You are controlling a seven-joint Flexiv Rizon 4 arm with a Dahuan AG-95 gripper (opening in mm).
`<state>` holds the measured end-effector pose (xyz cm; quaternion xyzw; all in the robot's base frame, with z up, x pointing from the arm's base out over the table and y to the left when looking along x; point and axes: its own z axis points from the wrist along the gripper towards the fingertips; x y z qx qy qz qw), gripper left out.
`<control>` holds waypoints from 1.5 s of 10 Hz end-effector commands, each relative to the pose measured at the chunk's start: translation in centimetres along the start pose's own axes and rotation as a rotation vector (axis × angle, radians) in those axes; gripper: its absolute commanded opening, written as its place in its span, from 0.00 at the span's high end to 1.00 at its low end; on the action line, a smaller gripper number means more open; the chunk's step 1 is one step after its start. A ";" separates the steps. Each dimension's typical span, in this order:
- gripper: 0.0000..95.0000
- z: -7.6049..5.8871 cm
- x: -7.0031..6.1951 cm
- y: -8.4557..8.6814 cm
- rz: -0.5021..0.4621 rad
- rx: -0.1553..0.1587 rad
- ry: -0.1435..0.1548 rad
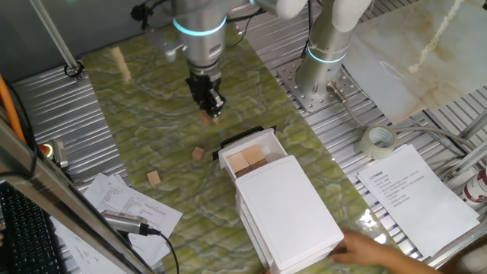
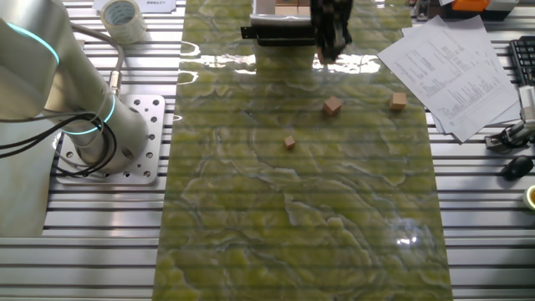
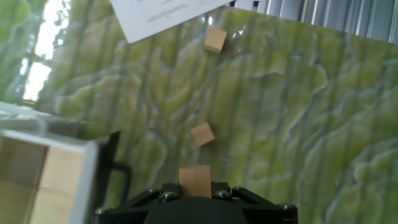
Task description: Take something out of a drawer
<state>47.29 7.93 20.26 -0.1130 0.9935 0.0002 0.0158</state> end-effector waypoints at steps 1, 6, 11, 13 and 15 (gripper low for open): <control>1.00 1.4 0.7 -1.0 -0.007 0.002 -0.004; 1.00 3.8 1.0 -2.2 -0.032 0.002 -0.026; 0.60 3.9 1.0 -2.2 -0.088 0.004 -0.026; 0.60 3.9 1.0 -2.2 -0.093 0.004 -0.026; 0.60 3.9 1.0 -2.2 -0.093 0.004 -0.026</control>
